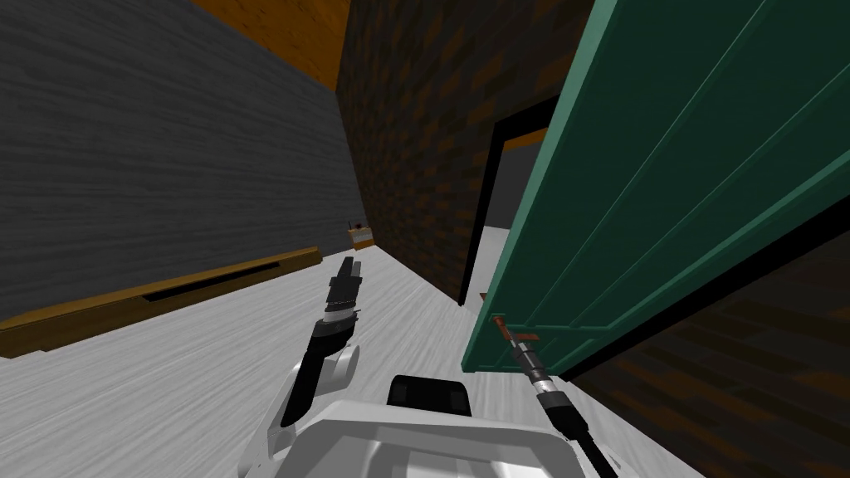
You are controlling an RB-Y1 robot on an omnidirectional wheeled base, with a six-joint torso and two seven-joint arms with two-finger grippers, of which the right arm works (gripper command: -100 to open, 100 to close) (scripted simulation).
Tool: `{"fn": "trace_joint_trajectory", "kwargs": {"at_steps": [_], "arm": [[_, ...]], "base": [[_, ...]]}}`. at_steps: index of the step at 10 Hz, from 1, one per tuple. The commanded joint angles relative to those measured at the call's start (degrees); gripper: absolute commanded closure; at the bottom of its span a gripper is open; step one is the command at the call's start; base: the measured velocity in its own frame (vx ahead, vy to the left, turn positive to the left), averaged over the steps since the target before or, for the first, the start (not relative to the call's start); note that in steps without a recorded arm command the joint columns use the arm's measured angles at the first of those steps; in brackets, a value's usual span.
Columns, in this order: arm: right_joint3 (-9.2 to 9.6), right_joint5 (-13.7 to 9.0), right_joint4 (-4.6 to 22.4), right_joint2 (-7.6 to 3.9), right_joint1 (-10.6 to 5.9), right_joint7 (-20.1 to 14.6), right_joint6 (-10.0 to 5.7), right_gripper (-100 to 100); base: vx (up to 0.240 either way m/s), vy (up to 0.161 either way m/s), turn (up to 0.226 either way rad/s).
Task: Pull the door open
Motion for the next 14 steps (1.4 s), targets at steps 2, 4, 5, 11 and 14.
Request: {"fn": "trace_joint_trajectory", "kwargs": {"at_steps": [2, 4, 5, 11, 14], "arm": [[-0.84, 0.74, -1.07, 0.78, -0.83, 0.44, 2.18, 100], [-0.84, 0.74, -1.07, 0.78, -0.83, 0.44, 2.18, 100], [-1.62, 1.32, -1.28, 1.50, -1.88, 0.88, 3.63, 100], [-3.51, 2.72, -1.78, 3.23, -4.44, 1.94, 7.13, 100], [-4.71, 3.60, -2.10, 4.33, -6.06, 2.61, 9.35, 100]], "base": [[-0.150, -0.062, 0.101], [-0.045, -0.010, 0.003], [-0.112, -0.042, 0.118], [-0.143, -0.062, 0.087], [-0.179, -0.103, 0.123]]}}
